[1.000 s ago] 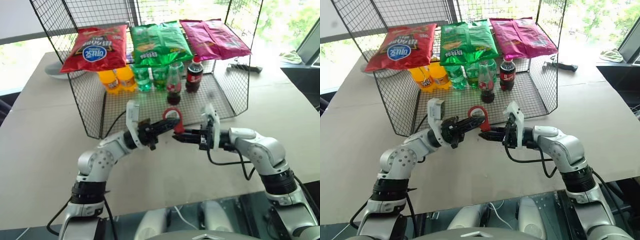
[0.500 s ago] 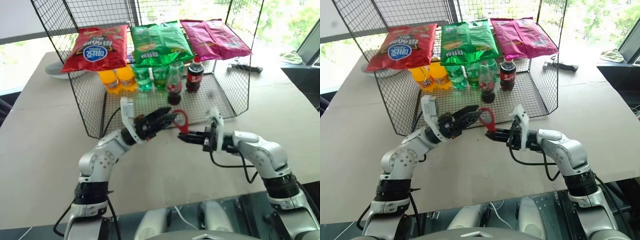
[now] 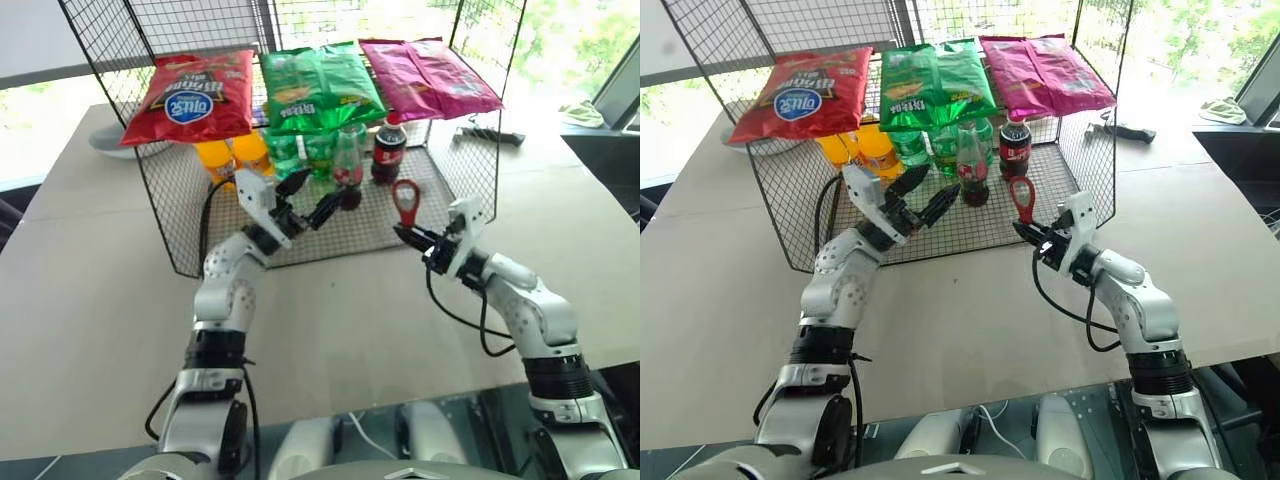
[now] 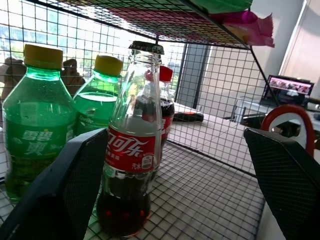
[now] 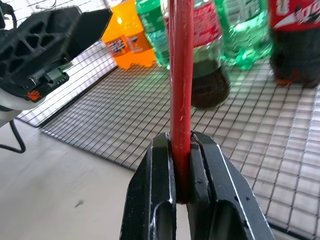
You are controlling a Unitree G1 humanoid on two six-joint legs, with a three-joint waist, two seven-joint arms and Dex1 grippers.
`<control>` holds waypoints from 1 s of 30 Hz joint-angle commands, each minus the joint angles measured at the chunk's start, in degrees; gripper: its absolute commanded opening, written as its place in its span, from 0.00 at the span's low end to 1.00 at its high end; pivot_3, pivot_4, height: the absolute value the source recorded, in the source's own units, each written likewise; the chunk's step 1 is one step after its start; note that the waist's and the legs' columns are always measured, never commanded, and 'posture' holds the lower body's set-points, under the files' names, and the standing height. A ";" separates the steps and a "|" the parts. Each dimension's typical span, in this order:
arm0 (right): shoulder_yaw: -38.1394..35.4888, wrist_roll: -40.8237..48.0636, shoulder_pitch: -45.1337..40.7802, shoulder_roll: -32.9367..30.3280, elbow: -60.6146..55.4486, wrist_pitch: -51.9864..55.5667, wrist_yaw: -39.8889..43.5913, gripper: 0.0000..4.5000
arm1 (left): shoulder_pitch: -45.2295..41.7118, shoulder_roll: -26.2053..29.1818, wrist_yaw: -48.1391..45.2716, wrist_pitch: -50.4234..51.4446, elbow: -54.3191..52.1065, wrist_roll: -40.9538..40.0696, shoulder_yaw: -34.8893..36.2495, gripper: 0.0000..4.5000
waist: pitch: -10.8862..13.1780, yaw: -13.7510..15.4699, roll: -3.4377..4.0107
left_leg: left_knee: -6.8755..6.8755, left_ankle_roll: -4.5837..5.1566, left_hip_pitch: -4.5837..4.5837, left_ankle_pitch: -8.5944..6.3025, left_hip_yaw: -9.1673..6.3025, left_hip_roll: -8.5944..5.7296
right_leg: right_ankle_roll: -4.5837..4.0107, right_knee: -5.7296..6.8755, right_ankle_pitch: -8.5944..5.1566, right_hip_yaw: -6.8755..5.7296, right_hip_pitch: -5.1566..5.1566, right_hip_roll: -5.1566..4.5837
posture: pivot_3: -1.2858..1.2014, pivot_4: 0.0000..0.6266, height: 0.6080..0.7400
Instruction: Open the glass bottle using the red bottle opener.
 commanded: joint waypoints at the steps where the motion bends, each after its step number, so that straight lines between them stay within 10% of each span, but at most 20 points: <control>1: -1.22 -1.59 -1.42 1.91 -1.07 -5.66 -2.22 0.00 | -3.77 -0.65 2.65 -8.15 5.45 5.21 -0.63 0.99 | 0.00 -0.04 0.00 | 0.00 0.00 -0.02 0.00 -0.01 0.00 | 0.00 0.00 0.00 -0.01 -0.02 0.00 | 0.52 0.24 1.00; 30: -0.86 -4.21 -0.37 3.33 -3.50 -9.17 -5.23 0.00 | -29.24 -6.40 20.69 -26.85 50.76 23.96 -4.70 1.00 | 0.00 -0.30 -0.01 | 0.12 0.02 -0.18 0.01 -0.04 -0.09 | 0.02 0.17 0.00 -0.05 -0.18 0.01 | 0.52 0.24 1.00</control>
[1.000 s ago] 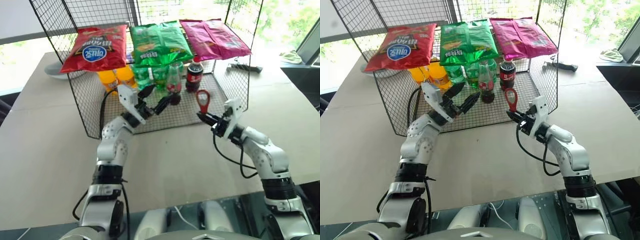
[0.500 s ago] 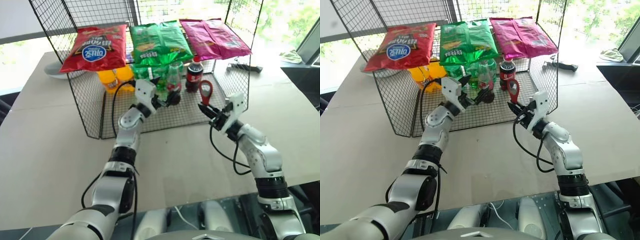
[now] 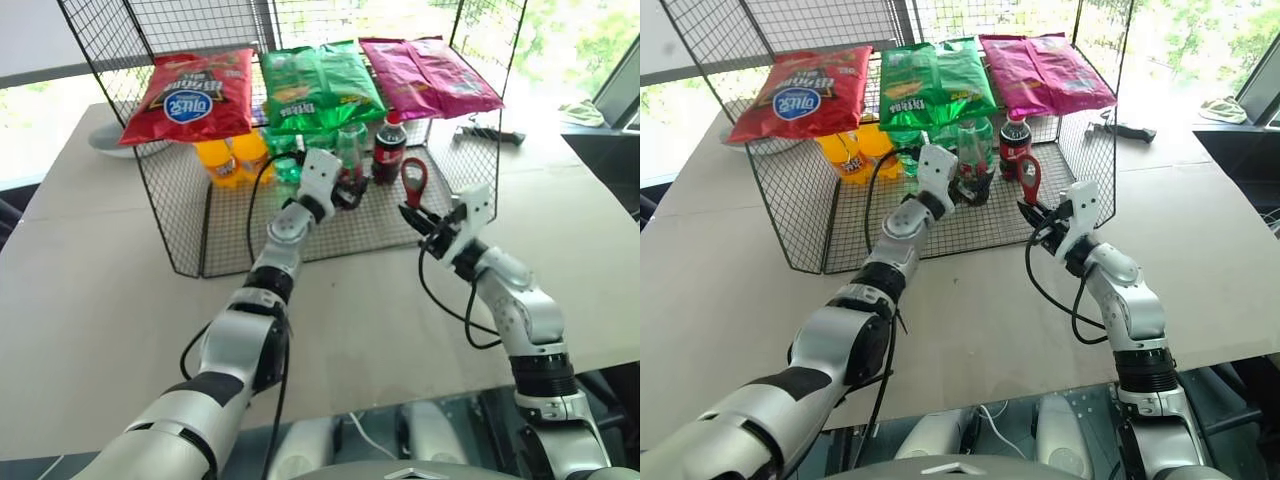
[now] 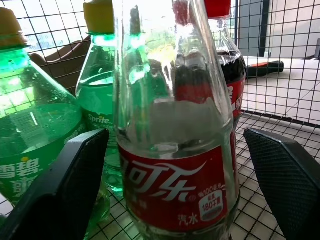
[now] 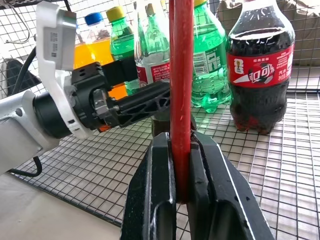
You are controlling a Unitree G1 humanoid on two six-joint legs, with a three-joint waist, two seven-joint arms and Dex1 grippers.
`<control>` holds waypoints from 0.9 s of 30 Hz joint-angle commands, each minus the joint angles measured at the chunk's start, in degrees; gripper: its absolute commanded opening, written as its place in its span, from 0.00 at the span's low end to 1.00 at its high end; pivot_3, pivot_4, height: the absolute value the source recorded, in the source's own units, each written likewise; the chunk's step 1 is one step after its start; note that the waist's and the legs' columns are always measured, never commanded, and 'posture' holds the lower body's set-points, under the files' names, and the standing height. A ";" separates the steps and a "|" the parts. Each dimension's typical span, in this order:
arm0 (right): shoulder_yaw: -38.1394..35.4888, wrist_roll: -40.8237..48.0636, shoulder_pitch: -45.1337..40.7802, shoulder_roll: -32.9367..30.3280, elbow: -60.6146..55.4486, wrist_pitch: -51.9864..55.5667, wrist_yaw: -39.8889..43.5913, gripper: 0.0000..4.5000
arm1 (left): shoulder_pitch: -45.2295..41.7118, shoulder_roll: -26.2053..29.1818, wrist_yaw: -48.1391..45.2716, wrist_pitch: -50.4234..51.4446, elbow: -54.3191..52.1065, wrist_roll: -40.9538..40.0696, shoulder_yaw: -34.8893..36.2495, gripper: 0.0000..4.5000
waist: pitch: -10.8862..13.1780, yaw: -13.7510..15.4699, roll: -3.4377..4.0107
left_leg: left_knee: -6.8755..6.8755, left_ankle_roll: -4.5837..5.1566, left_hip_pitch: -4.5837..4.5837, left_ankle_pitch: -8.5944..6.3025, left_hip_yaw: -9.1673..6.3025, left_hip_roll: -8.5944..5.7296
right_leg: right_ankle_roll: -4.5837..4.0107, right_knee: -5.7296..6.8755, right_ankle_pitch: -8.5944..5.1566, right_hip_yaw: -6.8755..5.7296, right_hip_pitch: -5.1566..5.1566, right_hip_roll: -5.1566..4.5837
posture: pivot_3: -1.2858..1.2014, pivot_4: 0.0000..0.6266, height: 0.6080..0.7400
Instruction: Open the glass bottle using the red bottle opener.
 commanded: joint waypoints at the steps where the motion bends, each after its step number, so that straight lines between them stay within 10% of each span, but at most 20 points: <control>1: -0.54 0.33 0.28 0.23 -3.72 -1.40 -0.65 0.00 | -2.63 -0.24 1.84 -0.70 1.45 0.90 -0.03 1.00 | 0.00 -0.06 0.00 | 0.00 0.00 -0.01 0.00 0.00 0.00 | 0.00 0.01 0.00 0.00 -0.01 0.00 | 0.52 0.24 1.00; 7: -0.23 -0.12 1.16 0.05 -4.45 -1.77 -1.11 0.00 | -3.97 -0.20 3.60 0.78 3.39 1.18 0.55 1.00 | 0.00 -0.07 -0.01 | 0.06 0.00 -0.06 0.00 -0.01 -0.01 | 0.00 0.06 0.00 -0.01 -0.03 0.00 | 0.52 0.24 1.00; 12: -0.16 -0.41 1.60 0.02 -4.99 -1.90 -1.35 0.00 | -3.59 0.00 3.07 1.39 3.36 0.63 0.89 0.62 | 0.00 -0.08 -0.01 | 0.27 0.00 -0.22 0.00 -0.05 -0.01 | 0.00 0.14 0.00 -0.05 -0.13 0.00 | 0.52 0.24 1.00; 21: -0.57 -0.86 1.31 -0.21 -4.40 -2.57 -1.34 0.00 | 1.77 -0.25 -7.66 2.60 -6.82 -4.01 1.41 0.63 | 0.00 -0.12 0.00 | 0.51 0.04 -0.28 -0.02 -0.07 -0.02 | 0.00 0.21 0.00 -0.05 -0.12 0.01 | 0.52 0.24 1.00; 27: -3.00 -0.89 0.07 -2.35 -3.33 -3.31 -1.03 0.00 | 15.03 3.31 -17.69 12.73 -31.67 -9.30 -0.63 0.63 | 0.00 -0.47 0.00 | 0.62 0.12 -0.32 -0.08 -0.08 -0.01 | 0.00 0.21 0.00 -0.01 -0.12 0.00 | 0.52 0.24 1.00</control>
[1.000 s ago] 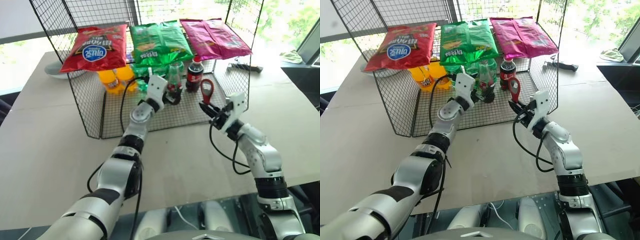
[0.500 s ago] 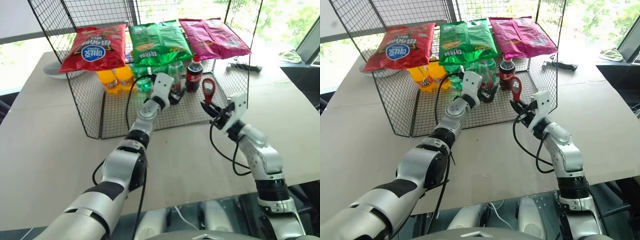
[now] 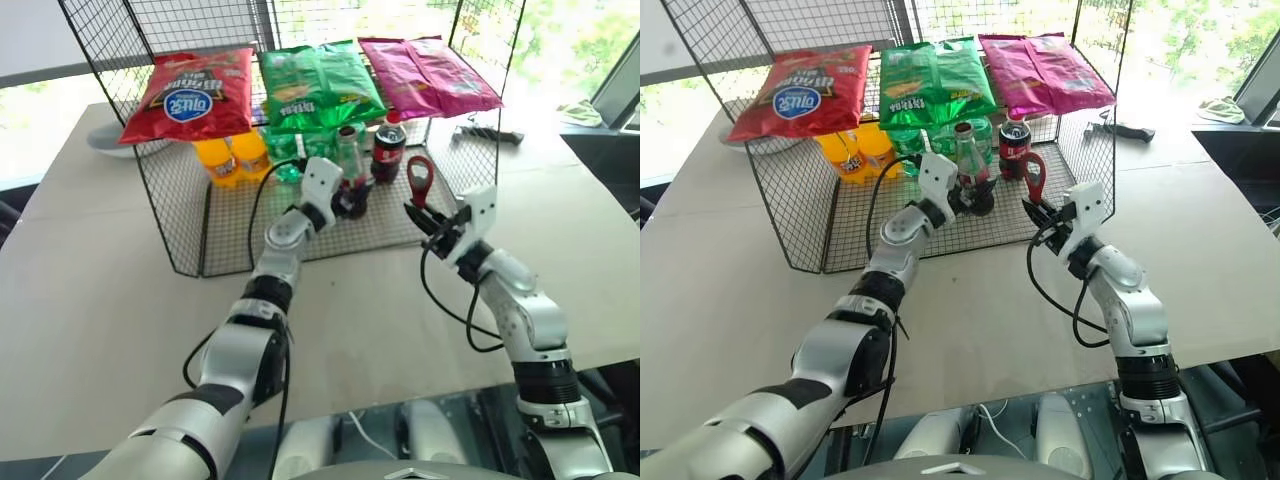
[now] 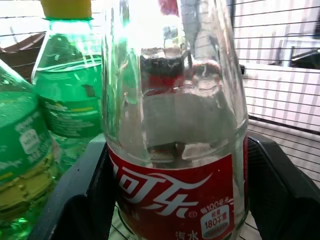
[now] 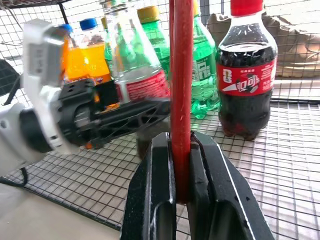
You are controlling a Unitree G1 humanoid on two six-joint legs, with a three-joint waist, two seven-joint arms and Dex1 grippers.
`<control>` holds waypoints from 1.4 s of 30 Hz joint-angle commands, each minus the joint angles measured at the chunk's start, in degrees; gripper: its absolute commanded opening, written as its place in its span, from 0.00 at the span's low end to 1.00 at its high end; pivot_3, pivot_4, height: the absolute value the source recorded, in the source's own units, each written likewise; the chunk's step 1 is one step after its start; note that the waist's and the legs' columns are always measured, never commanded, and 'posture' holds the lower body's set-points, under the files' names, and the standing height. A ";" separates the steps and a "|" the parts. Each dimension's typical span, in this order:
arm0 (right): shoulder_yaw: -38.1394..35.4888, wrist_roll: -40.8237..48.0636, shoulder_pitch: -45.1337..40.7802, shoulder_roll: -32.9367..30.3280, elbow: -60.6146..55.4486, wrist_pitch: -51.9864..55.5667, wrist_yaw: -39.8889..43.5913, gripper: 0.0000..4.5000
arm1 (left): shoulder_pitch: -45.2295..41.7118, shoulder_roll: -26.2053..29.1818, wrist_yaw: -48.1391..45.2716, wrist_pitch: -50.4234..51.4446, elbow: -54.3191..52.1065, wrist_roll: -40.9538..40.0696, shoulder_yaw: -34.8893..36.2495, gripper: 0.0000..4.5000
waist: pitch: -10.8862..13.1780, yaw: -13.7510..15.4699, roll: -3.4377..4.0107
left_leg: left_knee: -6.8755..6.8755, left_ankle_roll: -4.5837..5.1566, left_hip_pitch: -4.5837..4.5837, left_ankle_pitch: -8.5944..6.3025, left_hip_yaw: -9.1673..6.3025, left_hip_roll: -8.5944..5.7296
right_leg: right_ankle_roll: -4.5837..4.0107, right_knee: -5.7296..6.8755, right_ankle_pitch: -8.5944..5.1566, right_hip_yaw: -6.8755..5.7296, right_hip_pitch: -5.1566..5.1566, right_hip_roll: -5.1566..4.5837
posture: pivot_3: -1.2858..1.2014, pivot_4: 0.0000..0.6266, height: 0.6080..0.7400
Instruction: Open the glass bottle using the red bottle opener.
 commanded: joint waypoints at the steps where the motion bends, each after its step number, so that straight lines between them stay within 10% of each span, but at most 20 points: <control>1: -2.93 0.39 -1.75 -2.08 -0.96 -1.83 0.16 0.00 | 8.10 3.28 -7.04 8.17 -20.94 -5.62 -1.18 0.63 | 0.00 -0.49 0.01 | 0.00 0.00 0.00 0.00 0.00 0.00 | 0.00 0.00 0.00 0.03 -0.01 0.01 | 0.52 0.24 1.00; 14: -3.83 0.32 -4.10 -3.92 1.78 -3.15 1.15 0.00 | 27.56 12.25 -13.72 28.18 -56.66 -14.06 -3.49 0.63 | -0.01 -0.87 0.02 | 0.06 0.02 0.02 -0.02 -0.03 0.02 | -0.01 0.01 0.00 0.06 0.01 0.00 | 0.52 0.24 1.00; 29: -3.19 0.02 -4.73 -3.48 2.67 -3.48 1.79 0.00 | 35.05 12.92 -12.88 21.69 -58.10 -12.04 -5.34 0.63 | -0.01 -0.65 0.03 | 0.05 0.03 0.04 -0.03 0.00 0.02 | -0.01 0.00 0.00 0.08 0.02 -0.01 | 0.52 0.24 1.00; 34: -3.25 -0.02 -4.93 -3.77 3.17 -3.53 2.13 0.00 | 34.94 12.43 -11.09 20.39 -58.24 -12.00 -4.25 0.99 | -0.01 -0.60 0.03 | 0.05 0.03 0.05 -0.03 0.01 0.02 | -0.01 0.01 0.00 0.09 0.03 -0.01 | 0.52 0.24 1.00; 42: -2.84 -0.17 -5.67 -3.62 4.43 -3.89 2.56 0.00 | 34.84 11.16 -11.04 20.38 -60.51 -16.39 -2.74 0.99 | -0.01 -0.56 0.03 | 0.06 0.03 0.05 -0.03 0.02 0.02 | -0.01 0.01 0.00 0.09 0.03 -0.01 | 0.52 0.24 1.00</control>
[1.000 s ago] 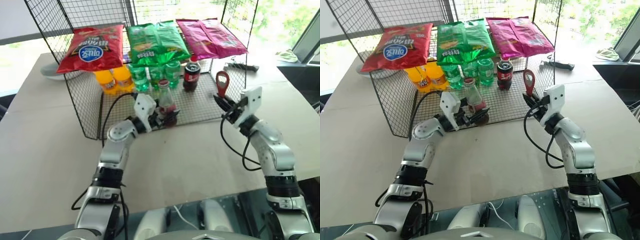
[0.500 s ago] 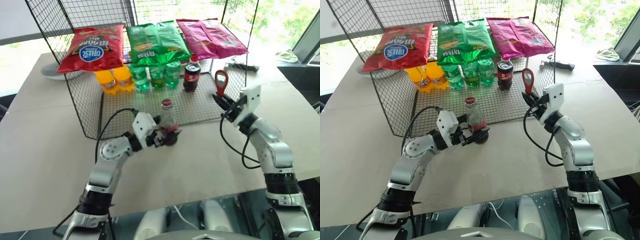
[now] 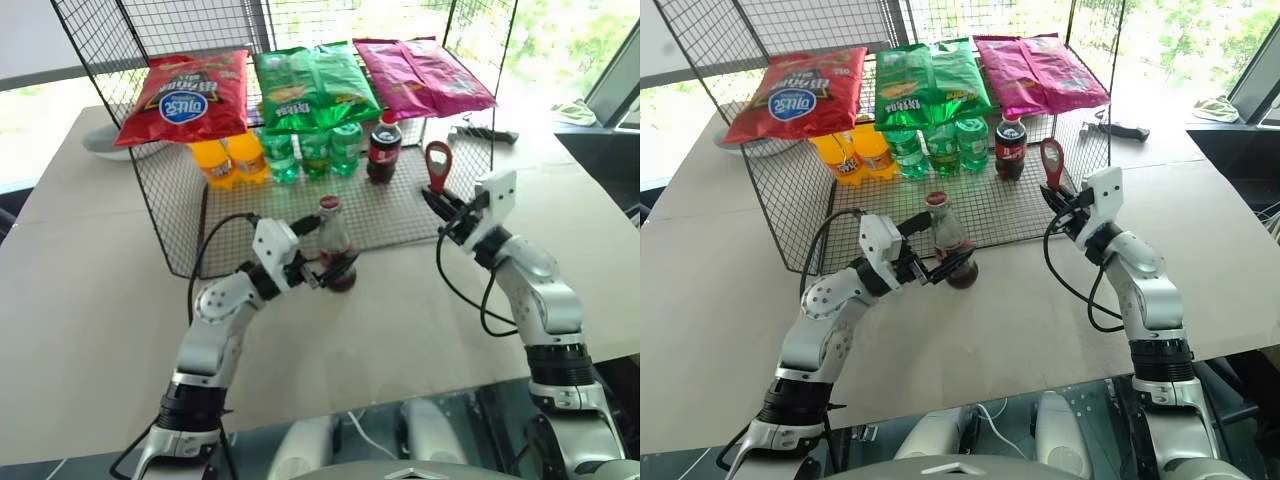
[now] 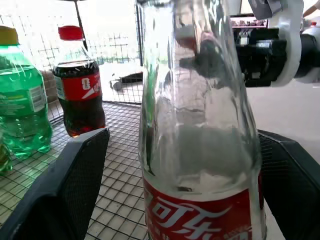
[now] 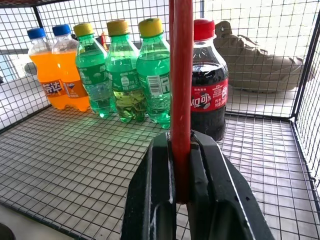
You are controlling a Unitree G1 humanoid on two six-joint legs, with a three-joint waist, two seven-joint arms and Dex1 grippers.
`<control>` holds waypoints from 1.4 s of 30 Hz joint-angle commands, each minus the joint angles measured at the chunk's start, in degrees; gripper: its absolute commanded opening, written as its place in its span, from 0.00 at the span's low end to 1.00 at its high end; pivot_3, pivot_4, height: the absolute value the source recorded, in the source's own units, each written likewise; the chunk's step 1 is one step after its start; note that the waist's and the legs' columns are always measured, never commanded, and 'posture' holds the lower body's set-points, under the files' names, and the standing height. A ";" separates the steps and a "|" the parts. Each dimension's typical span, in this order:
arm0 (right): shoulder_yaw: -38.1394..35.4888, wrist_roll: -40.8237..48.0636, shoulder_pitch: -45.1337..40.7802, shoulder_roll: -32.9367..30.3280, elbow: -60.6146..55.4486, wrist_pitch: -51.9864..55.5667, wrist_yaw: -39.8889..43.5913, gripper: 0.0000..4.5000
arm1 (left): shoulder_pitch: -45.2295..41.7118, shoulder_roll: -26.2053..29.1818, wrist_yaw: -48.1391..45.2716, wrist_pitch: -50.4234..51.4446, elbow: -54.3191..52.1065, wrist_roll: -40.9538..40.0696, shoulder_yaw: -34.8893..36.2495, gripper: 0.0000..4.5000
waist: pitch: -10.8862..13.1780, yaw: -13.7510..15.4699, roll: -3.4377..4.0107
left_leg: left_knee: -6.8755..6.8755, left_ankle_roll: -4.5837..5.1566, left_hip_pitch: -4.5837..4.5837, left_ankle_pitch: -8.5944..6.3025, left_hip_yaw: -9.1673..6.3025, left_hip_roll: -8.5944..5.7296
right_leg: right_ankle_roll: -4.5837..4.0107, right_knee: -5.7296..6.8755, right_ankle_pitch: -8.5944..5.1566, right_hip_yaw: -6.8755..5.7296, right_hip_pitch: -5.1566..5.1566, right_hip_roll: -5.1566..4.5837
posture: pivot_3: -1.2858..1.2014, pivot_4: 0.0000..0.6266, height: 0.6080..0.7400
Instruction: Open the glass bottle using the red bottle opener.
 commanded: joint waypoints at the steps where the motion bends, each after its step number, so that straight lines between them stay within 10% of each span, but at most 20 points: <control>1: -0.23 0.18 -1.60 -0.20 -0.88 -1.56 0.84 0.00 | -0.20 -0.81 0.24 -1.94 -3.89 -1.88 0.61 0.99 | 0.00 -0.01 0.00 | 0.00 0.00 0.00 0.00 0.00 0.00 | 0.00 0.00 0.00 0.00 0.00 0.00 | 0.52 0.24 1.00; 42: 0.51 -0.78 -4.16 0.95 2.71 -3.35 2.37 0.00 | 0.98 -1.96 -0.90 -3.63 -6.55 -3.82 -1.08 0.99 | 0.00 0.78 0.00 | 0.00 0.00 0.01 0.00 0.01 0.00 | 0.00 -0.01 0.00 0.00 0.00 0.01 | 0.52 0.24 1.00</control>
